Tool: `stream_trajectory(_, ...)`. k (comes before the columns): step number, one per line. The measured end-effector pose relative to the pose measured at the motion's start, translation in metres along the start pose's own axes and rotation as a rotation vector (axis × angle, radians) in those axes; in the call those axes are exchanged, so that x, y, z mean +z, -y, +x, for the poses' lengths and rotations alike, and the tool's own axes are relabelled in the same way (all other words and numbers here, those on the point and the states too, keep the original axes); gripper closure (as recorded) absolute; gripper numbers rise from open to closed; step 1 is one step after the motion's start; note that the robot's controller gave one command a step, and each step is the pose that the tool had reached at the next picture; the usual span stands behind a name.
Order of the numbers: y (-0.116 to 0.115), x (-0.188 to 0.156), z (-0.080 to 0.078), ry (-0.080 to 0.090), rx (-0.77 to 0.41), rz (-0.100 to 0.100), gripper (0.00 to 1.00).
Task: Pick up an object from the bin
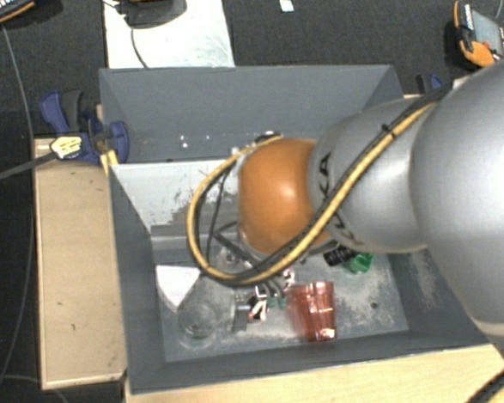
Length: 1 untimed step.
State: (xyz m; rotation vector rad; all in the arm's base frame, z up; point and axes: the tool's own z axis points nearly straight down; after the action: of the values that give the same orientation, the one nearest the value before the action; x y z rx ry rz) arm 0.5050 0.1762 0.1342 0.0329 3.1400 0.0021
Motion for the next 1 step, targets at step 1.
stream_trajectory(1,0.0000,0.0000,0.0000,0.000,0.001,0.000,0.00)
